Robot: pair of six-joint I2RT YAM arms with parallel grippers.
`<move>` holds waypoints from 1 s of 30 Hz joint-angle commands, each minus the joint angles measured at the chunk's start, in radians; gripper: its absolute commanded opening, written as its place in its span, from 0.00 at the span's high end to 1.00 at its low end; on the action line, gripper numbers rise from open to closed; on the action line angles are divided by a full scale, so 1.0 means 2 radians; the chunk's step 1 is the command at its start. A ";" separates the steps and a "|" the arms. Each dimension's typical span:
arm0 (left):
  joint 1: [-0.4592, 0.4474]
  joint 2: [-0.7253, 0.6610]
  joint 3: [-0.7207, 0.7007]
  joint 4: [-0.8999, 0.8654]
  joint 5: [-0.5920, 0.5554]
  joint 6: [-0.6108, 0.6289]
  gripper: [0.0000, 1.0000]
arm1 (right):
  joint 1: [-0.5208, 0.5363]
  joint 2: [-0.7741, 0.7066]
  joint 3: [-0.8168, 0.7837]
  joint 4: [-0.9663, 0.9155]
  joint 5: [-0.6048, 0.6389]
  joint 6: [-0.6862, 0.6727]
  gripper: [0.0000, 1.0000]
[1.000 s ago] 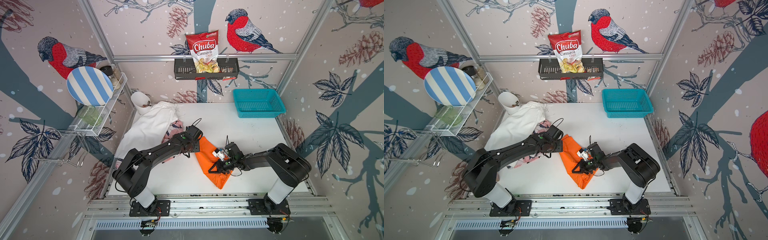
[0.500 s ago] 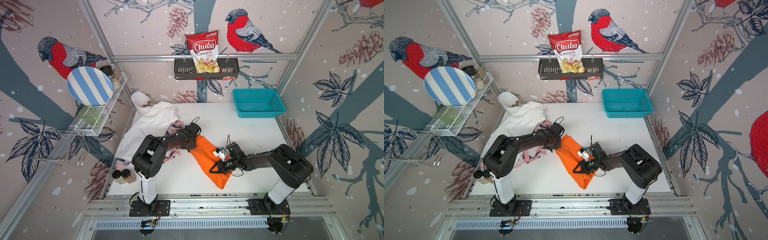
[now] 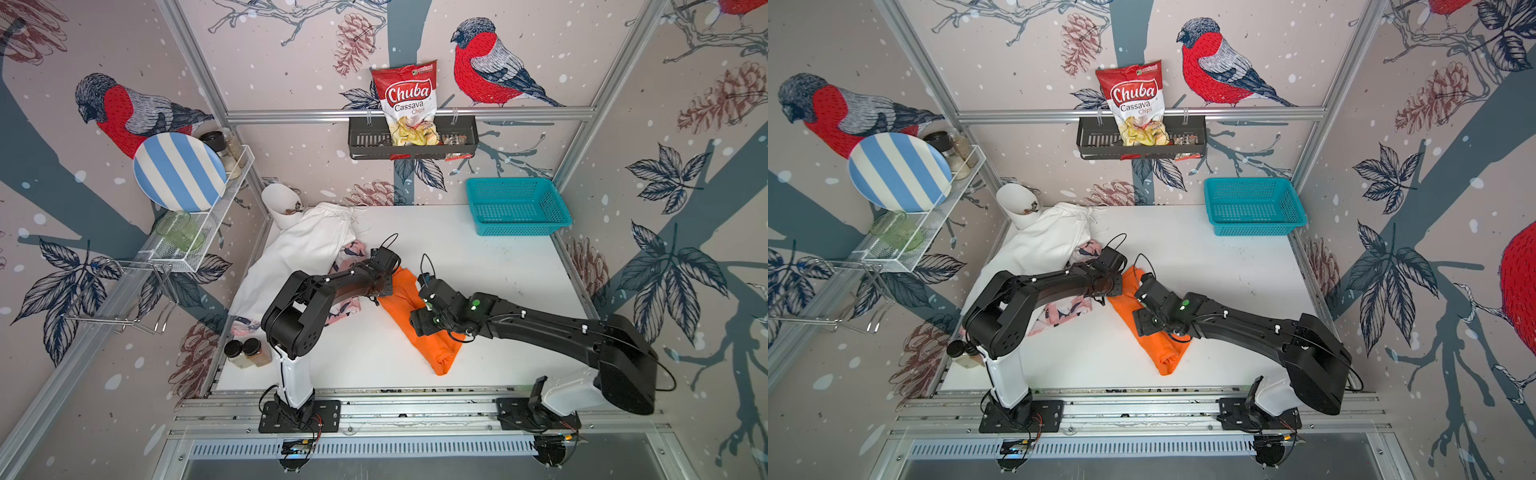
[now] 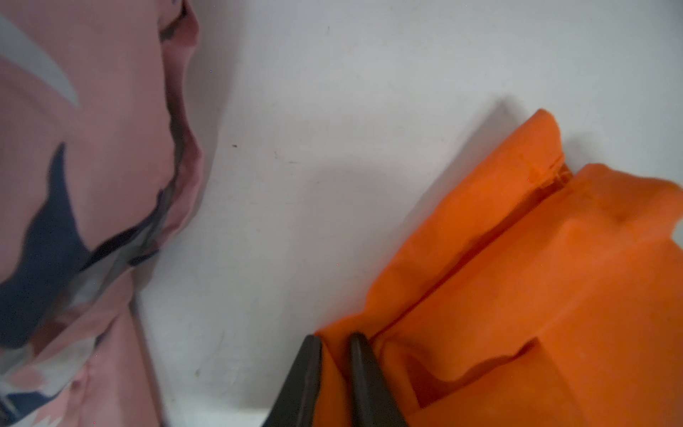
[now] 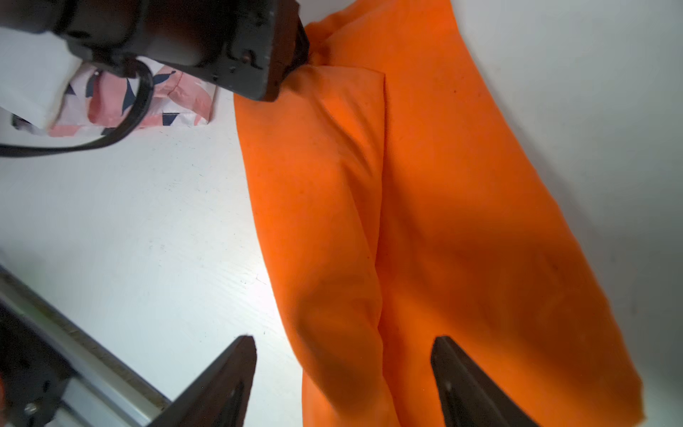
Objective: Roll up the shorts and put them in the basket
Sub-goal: Roll the shorts at the center of the board.
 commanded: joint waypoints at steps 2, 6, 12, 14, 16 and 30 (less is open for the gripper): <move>0.002 0.012 -0.006 -0.049 0.042 0.011 0.80 | 0.066 0.059 0.059 -0.106 0.169 -0.021 0.22; 0.001 0.015 -0.005 -0.051 0.046 0.012 0.80 | 0.110 0.136 0.103 -0.163 0.215 -0.013 0.23; 0.002 0.023 -0.002 -0.051 0.049 0.014 0.80 | 0.138 0.188 0.097 -0.184 0.212 0.005 0.22; 0.002 0.027 0.000 -0.052 0.049 0.015 0.80 | 0.138 0.194 0.080 -0.167 0.197 -0.003 0.22; 0.002 0.029 0.001 -0.053 0.049 0.016 0.80 | 0.134 0.196 0.063 -0.144 0.178 -0.013 0.22; 0.008 -0.094 -0.018 -0.087 0.009 0.002 0.34 | -0.020 0.052 -0.075 0.097 -0.212 -0.035 0.69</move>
